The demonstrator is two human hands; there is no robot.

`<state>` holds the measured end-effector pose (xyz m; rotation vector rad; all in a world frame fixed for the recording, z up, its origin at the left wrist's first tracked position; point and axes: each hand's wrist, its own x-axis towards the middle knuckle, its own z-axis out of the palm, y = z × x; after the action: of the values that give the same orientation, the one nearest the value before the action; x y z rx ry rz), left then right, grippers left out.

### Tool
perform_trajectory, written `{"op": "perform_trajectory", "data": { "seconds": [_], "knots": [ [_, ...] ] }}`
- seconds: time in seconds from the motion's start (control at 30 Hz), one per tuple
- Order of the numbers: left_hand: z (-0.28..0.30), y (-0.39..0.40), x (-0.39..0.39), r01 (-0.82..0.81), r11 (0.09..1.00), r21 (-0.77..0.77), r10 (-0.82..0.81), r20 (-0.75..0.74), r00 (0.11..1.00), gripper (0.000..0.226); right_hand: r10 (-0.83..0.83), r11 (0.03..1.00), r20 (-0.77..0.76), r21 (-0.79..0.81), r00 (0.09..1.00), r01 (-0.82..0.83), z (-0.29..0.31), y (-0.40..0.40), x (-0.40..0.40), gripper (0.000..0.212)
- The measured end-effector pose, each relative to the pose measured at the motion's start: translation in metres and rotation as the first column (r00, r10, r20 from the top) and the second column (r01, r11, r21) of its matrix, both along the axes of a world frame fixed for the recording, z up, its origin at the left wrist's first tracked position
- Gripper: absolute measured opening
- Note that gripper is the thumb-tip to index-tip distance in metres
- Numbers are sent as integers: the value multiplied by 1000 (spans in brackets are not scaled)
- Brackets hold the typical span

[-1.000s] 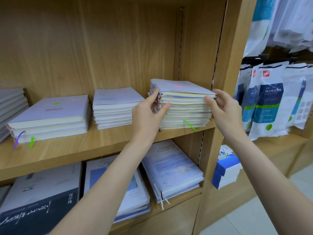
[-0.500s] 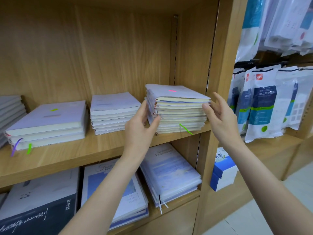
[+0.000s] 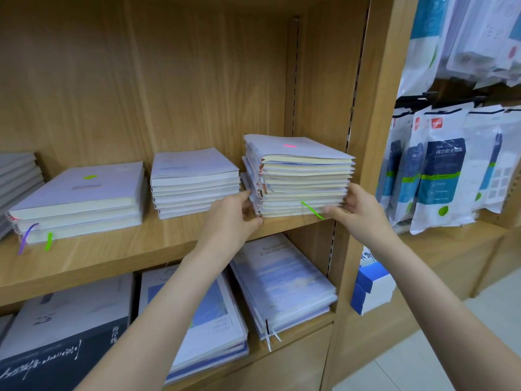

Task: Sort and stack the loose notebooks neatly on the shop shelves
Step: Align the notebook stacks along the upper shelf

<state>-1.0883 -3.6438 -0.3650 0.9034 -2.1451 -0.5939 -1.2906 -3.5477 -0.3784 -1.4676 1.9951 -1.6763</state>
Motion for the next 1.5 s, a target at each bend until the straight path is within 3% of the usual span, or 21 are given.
{"op": "perform_trajectory", "data": {
  "seconds": [0.17, 0.3, 0.57, 0.87, 1.0, 1.13, 1.3, 1.4, 1.5],
  "knots": [
    [5, 4, 0, 4, 1000, -21, -3, 59, 998, 43, 56, 998, -15, 24, 998, -56, 3, 0, -8, 22],
    [2, 3, 0, 13, 1000, -25, -12, 55, 998, 35, 103, 992, -67, 75, 992, -98, 8, -7, -16, 23],
    [5, -1, -3, 15, 998, 64, -10, -76, 997, 40, 234, 962, 29, 139, 972, -236, 20, -8, -25, 32],
    [5, 0, -12, -40, 997, 59, 43, -50, 998, 35, 186, 965, -43, 197, 982, -174, 21, -10, -27, 27],
    [5, 0, -8, 8, 996, 88, -4, -45, 999, 35, 215, 962, 4, 171, 977, -212, 19, -7, -23, 29],
    [6, -5, -9, 45, 995, 93, -44, -13, 999, 46, 236, 962, 56, 126, 970, -241, 12, -5, -22, 36],
    [6, -8, -14, 118, 985, 125, -120, 11, 993, 67, 177, 974, -40, 149, 983, -169, 10, -9, -28, 33],
    [4, -12, -17, 98, 993, 64, -104, 88, 991, 62, 138, 982, -92, 145, 986, -124, 7, -6, -27, 32],
    [2, -16, -20, 104, 994, 41, -105, 39, 994, 62, 153, 982, -93, 125, 984, -141, 6, -2, -24, 37]
  ]
}}
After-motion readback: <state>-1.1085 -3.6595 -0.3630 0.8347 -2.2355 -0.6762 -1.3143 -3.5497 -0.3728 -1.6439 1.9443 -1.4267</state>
